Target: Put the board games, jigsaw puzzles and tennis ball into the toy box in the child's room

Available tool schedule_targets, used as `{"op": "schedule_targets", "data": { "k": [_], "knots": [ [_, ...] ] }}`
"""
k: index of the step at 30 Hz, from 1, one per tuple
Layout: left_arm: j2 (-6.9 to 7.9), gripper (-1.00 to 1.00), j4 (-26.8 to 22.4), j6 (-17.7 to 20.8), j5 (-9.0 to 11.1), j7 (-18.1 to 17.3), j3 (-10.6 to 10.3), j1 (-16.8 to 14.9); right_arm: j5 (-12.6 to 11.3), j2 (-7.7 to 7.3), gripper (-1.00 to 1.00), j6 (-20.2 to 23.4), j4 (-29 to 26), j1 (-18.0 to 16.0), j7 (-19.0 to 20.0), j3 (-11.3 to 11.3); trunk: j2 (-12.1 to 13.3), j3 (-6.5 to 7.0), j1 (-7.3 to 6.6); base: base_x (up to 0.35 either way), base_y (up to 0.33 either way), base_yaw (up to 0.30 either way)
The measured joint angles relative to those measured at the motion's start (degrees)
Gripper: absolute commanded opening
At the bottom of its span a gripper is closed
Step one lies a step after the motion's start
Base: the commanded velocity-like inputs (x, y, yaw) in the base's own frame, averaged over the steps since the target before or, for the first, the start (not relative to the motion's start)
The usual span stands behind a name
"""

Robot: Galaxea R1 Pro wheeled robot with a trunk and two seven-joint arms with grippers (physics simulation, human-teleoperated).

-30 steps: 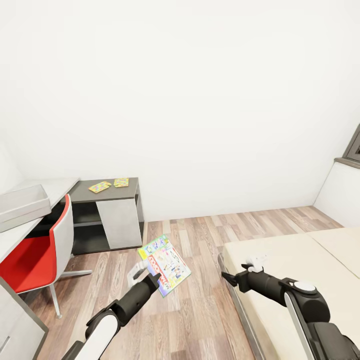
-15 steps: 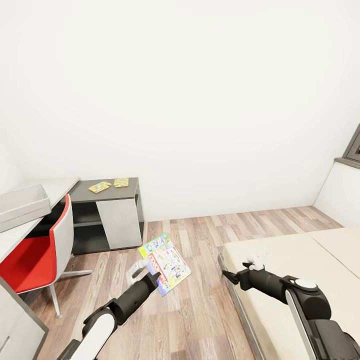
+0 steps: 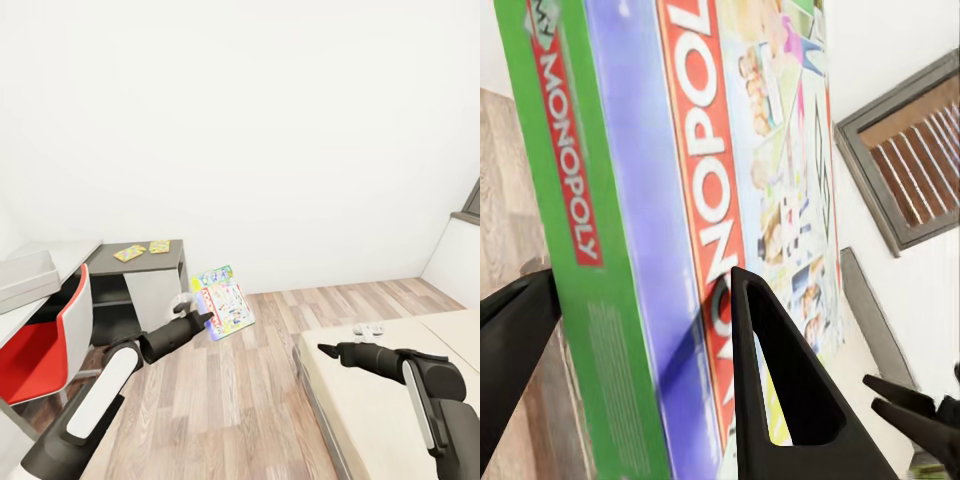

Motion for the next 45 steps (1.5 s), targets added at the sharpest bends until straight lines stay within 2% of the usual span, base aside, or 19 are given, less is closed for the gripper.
{"op": "schedule_targets", "data": {
  "k": [3, 5, 10, 13, 20, 25, 28, 29, 31, 36, 45],
  "knots": [
    [-0.3, -1.0, -0.9, 1.3, 0.5, 0.7, 0.2, -1.3, 0.0, -0.36, 1.0, 0.6, 0.0, -0.9, 0.0, -1.0, 0.0, -0.01, 0.0, 0.311, -0.006, 0.0],
    [-0.5, -1.0, -1.4, 2.2, 0.7, 1.2, 0.5, -2.1, 0.1, -1.23, 1.0, 0.6, 0.0, -1.5, 0.0, -2.5, 0.0, -0.01, 0.0, 0.322, -0.026, 0.0],
    [-0.5, -1.0, -1.8, 3.3, 1.1, 2.2, 1.2, -3.2, 0.0, -2.55, 1.0, 0.7, 0.0, -2.2, 0.0, -4.5, 0.0, -0.01, 0.0, 0.329, -0.035, 0.082],
    [-0.49, -1.0, -2.0, 4.8, 1.3, 3.2, 2.7, -4.1, 0.0, -3.26, 1.0, 0.7, 0.0, -2.5, 0.0, -5.5, 0.0, -0.01, -0.01, 0.334, -0.02, 0.188],
    [-1.19, -1.0, -2.3, 7.0, 1.8, 3.9, 3.9, -5.0, 0.0, -3.45, 1.0, 0.7, 0.0, -2.6, 0.1, -6.0, 0.0, -0.01, -0.01, 0.337, -0.009, 0.247],
    [-3.16, -1.0, -2.4, 8.3, 2.2, 3.6, 4.1, -6.0, 0.0, -3.43, 1.0, 0.7, 0.0, -2.6, 0.1, -6.2, 0.0, -0.01, -0.01, 0.338, -0.002, 0.286],
    [-4.41, -1.0, -2.4, 8.7, 3.3, 2.1, 4.2, -6.3, 0.0, -3.42, 1.0, 0.7, 0.0, -2.6, 0.0, -6.2, 0.0, -0.01, -0.01, 0.339, -0.014, 0.292],
    [-4.42, -1.0, -2.4, 8.8, 2.9, 2.1, 4.2, -6.3, -0.1, -3.42, 1.0, 0.7, 0.0, -2.6, 0.0, -6.2, 0.0, -0.01, -0.01, 0.339, -0.033, 0.294],
    [-5.32, -1.0, -2.4, 9.4, 4.6, 1.1, 4.2, -6.4, 0.0, -3.44, 1.0, 0.7, 0.0, -2.5, 0.0, -6.2, 0.0, -0.01, -0.01, 0.339, -0.052, 0.295],
    [-6.6, -1.0, -2.4, 11.1, 6.1, -0.3, 4.2, -6.6, 0.0, -3.49, 1.0, 0.7, 0.0, -2.5, 0.0, -6.2, 0.0, -0.01, 0.0, 0.339, -0.085, 0.296],
    [-7.29, -1.0, -2.4, 11.8, 6.9, -0.7, 4.4, -6.7, 0.0, -3.43, 1.0, 0.7, 0.0, -2.5, 0.0, -6.2, 0.0, -0.01, -0.01, 0.339, -0.057, 0.297]
  ]
}}
